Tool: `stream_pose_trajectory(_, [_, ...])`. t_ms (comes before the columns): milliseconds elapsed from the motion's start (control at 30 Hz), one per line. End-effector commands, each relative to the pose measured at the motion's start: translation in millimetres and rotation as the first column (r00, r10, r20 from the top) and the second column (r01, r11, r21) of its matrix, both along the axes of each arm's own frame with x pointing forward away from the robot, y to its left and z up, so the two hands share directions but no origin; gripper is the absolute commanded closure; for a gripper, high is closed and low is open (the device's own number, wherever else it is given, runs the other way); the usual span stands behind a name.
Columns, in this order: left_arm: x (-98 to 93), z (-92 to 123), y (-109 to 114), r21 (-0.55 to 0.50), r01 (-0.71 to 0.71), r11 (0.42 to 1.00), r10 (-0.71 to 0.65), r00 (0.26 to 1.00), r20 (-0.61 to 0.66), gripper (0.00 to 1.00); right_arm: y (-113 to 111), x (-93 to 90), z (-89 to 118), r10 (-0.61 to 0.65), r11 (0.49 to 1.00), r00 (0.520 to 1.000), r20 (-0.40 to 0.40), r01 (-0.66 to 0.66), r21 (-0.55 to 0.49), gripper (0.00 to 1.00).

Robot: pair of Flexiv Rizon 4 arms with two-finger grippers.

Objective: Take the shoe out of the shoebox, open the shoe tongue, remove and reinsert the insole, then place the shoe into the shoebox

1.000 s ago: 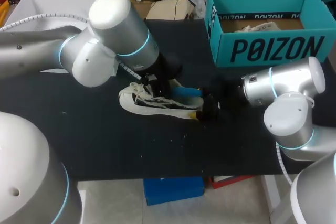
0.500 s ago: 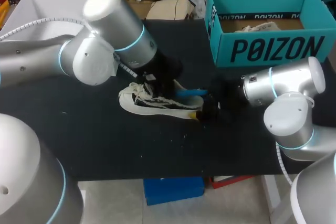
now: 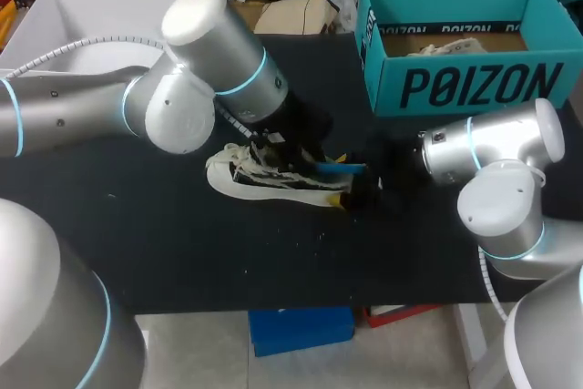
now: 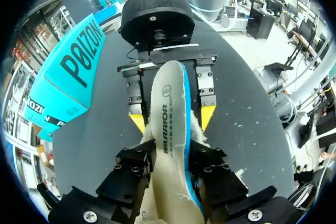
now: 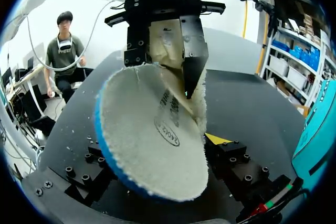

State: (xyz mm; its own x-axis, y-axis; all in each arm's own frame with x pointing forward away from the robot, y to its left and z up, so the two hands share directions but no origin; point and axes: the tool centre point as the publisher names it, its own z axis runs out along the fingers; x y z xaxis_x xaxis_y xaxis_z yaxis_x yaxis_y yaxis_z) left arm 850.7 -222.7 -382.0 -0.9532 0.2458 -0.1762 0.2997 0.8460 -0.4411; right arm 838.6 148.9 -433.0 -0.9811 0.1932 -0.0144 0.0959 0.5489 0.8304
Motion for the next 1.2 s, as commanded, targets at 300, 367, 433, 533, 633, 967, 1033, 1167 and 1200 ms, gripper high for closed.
stream_pose_trajectory(300, [-1.2, 4.0, -19.4, 0.014, 0.002, 1.000, -0.003, 0.998, 0.064, 0.64, 1.5, -0.4, -2.9, -0.001, 1.000, 1.000, 0.000, 0.001, 0.000, 1.00])
stream_pose_trajectory(367, [-1.7, 4.6, -22.1, 0.015, 0.004, 1.000, -0.005, 0.998, 0.066, 0.65, 1.5, -0.4, -2.9, -0.001, 1.000, 1.000, 0.000, 0.001, 0.000, 1.00])
stream_pose_trajectory(433, [-1.8, 6.1, -23.5, 0.012, 0.007, 1.000, -0.008, 0.998, 0.069, 0.68, 1.5, -0.4, -2.9, -0.001, 1.000, 1.000, 0.000, 0.001, 0.000, 1.00])
stream_pose_trajectory(533, [-2.1, 8.8, -23.3, 0.010, 0.003, 1.000, -0.004, 0.997, 0.076, 0.94, 1.5, -0.4, -2.9, -0.001, 1.000, 1.000, 0.000, 0.001, 0.000, 1.00])
stream_pose_trajectory(633, [-3.7, 11.3, -21.1, 0.021, -0.002, 1.000, 0.000, 0.996, 0.085, 1.00, 1.5, -0.4, -2.9, -0.001, 1.000, 1.000, 0.000, 0.001, 0.000, 1.00])
stream_pose_trajectory(967, [-32.3, 49.4, -9.7, -0.065, 0.082, 0.995, -0.079, 0.996, 0.046, 1.00, 1.5, -0.4, -2.9, -0.001, 1.000, 1.000, 0.000, 0.001, 0.000, 1.00])
stream_pose_trajectory(1033, [-39.0, 65.1, -6.4, -0.133, 0.083, 0.988, -0.080, 0.996, 0.028, 1.00, 1.5, -0.4, -2.9, -0.001, 1.000, 1.000, 0.000, 0.001, 0.000, 1.00])
stream_pose_trajectory(1167, [-44.6, 92.4, -9.5, -0.259, 0.067, 0.964, -0.079, 0.996, -0.039, 1.00, 1.5, -0.4, -2.9, -0.001, 1.000, 1.000, 0.000, 0.001, 0.000, 1.00])
stream_pose_trajectory(1200, [-46.6, 102.5, -13.7, -0.294, 0.059, 0.954, -0.080, 0.995, -0.061, 1.00, 1.5, -0.4, -2.9, -0.001, 1.000, 1.000, 0.000, 0.001, 0.000, 1.00])
